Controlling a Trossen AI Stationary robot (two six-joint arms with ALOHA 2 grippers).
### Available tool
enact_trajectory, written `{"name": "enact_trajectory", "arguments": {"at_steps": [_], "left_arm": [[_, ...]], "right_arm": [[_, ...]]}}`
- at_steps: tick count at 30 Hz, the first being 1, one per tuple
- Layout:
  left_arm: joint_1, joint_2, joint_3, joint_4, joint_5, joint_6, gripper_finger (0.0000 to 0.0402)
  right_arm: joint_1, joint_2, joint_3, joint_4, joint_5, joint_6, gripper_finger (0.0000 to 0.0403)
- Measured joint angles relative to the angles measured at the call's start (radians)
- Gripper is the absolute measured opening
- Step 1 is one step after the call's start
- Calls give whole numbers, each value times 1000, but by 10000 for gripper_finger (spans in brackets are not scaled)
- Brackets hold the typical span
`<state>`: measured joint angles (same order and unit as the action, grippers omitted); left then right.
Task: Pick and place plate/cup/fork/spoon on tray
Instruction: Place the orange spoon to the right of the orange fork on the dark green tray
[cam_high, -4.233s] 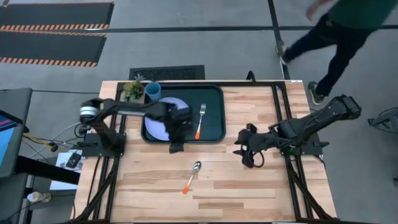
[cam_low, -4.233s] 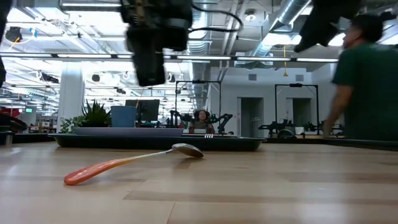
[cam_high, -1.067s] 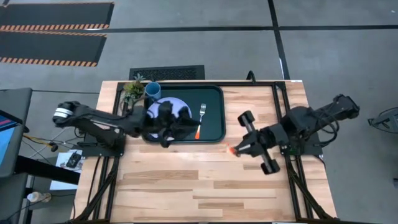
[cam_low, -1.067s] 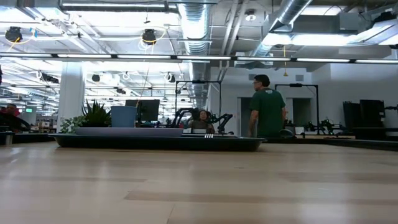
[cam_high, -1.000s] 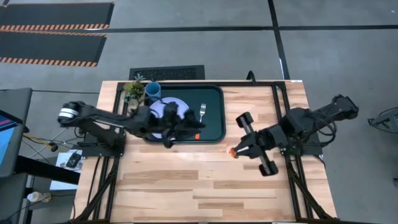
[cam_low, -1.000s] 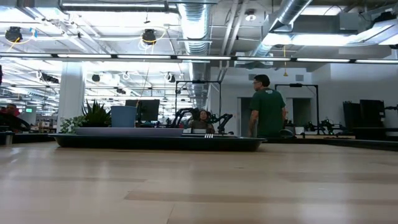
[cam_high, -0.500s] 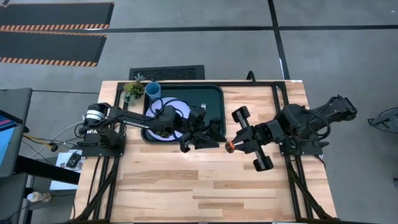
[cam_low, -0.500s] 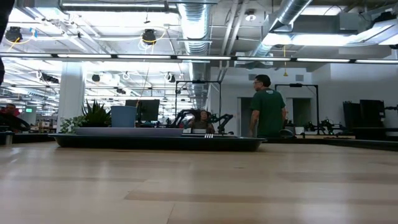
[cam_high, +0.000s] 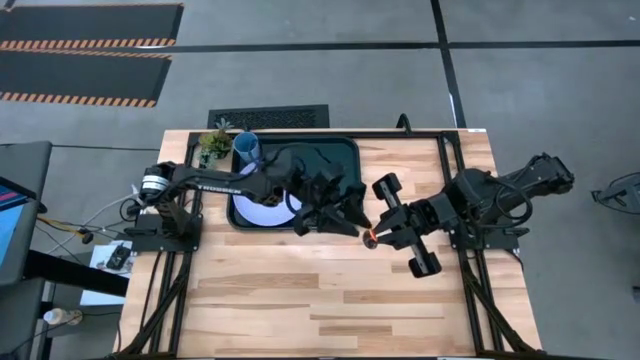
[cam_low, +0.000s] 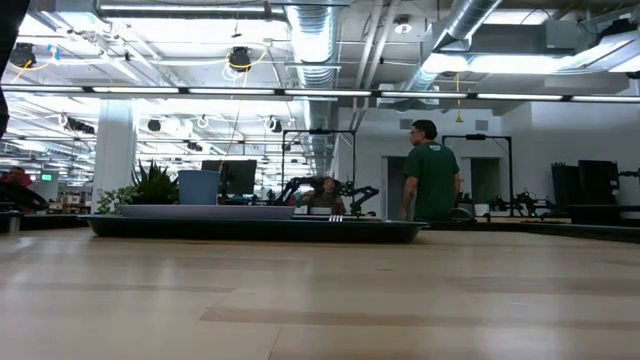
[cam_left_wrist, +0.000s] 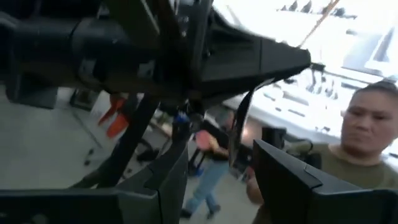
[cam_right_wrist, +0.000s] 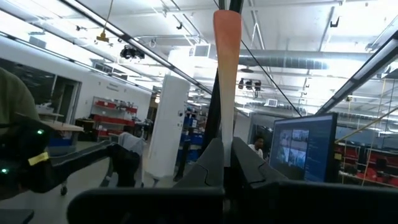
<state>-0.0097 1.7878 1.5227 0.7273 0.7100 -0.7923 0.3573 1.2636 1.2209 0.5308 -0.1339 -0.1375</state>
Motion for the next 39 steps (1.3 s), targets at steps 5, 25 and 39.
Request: {"name": "enact_trajectory", "arguments": {"at_steps": [5,25,39], "left_arm": [[-2,-1,36,-88,51,59,167],[0,-1,75,-240,115,135,167],[-2,-1,75,-130,138,49,167]], "right_arm": [[0,0,0,-2,0,23,15],[-63,1,0,-36,-81,157,18],[-32,-10,1,-22,-185,-36,17]]}}
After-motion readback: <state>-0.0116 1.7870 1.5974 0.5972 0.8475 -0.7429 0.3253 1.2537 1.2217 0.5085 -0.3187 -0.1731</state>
